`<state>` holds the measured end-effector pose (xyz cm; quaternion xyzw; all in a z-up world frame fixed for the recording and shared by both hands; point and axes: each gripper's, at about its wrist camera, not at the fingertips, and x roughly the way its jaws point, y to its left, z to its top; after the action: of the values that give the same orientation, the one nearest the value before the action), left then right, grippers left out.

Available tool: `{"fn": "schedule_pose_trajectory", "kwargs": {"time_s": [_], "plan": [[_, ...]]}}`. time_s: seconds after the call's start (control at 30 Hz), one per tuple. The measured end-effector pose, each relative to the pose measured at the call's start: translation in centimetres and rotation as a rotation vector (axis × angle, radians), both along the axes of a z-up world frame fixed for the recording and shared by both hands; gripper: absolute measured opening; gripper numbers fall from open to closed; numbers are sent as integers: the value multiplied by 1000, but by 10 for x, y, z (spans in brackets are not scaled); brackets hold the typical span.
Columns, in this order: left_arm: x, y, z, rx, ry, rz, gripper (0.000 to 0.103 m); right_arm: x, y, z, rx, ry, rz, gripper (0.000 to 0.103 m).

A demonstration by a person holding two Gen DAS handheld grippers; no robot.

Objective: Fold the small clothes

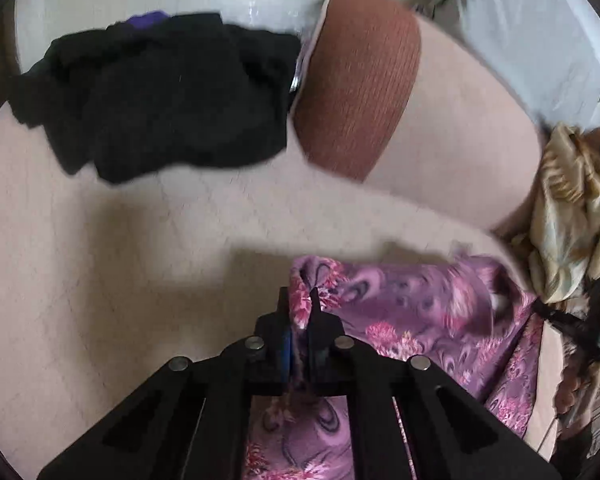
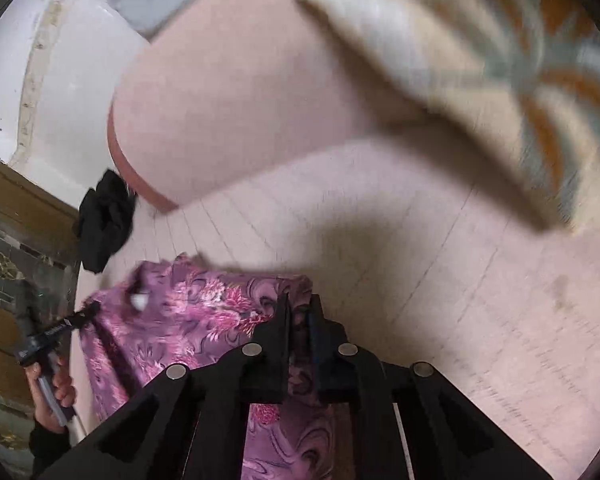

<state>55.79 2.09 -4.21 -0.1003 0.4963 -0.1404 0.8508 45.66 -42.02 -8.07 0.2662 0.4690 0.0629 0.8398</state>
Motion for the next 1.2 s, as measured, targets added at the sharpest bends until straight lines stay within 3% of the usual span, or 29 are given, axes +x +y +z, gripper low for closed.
{"fn": "schedule_pose_trajectory", "kwargs": {"time_s": [0.1, 0.17, 0.23, 0.3, 0.33, 0.4, 0.43, 0.47, 0.5, 0.6, 0.73, 0.83, 0.93, 1.0, 1.07, 1.2], "plan": [[15, -8, -44, 81, 124, 11, 6, 9, 5, -27, -45, 62, -15, 7], [14, -10, -44, 89, 98, 13, 10, 12, 15, -34, -97, 62, 25, 8], [8, -7, -35, 94, 109, 28, 26, 5, 16, -27, -106, 60, 30, 11], [-15, 1, -14, 155, 57, 66, 47, -20, 14, -9, -93, 43, -3, 26], [-36, 6, 0, 180, 13, 57, 52, -35, 17, 0, -85, 21, -5, 33], [-83, 19, 21, 206, -33, 57, 58, -85, 19, 22, -72, -25, -24, 73], [-99, 24, 28, 210, -45, 67, 58, -118, 21, 30, -38, -47, -30, 81], [-139, 34, 36, 210, -61, 96, 66, -148, 25, 34, -2, -59, -21, 85], [-170, 38, 38, 213, -51, 110, 72, -172, 28, 36, 26, -68, -16, 85], [-271, 43, 37, 162, -57, 88, 74, -241, 39, 38, 94, -53, -56, 85], [-355, 45, 17, 149, -22, 109, 80, -318, 32, 27, 202, -55, -141, 85], [-390, 46, 6, 181, 14, 151, 80, -367, 33, 16, 220, -10, -195, 85], [-409, 45, 2, 227, 15, 167, 80, -403, 44, 26, 174, -6, -169, 85], [-417, 44, 1, 215, 18, 153, 80, -422, 54, 35, 155, -19, -135, 85], [-427, 42, 1, 206, 20, 150, 80, -439, 61, 39, 76, -7, -156, 85], [-440, 39, -2, 215, 22, 147, 80, -448, 70, 31, 27, 52, -131, 83]]}}
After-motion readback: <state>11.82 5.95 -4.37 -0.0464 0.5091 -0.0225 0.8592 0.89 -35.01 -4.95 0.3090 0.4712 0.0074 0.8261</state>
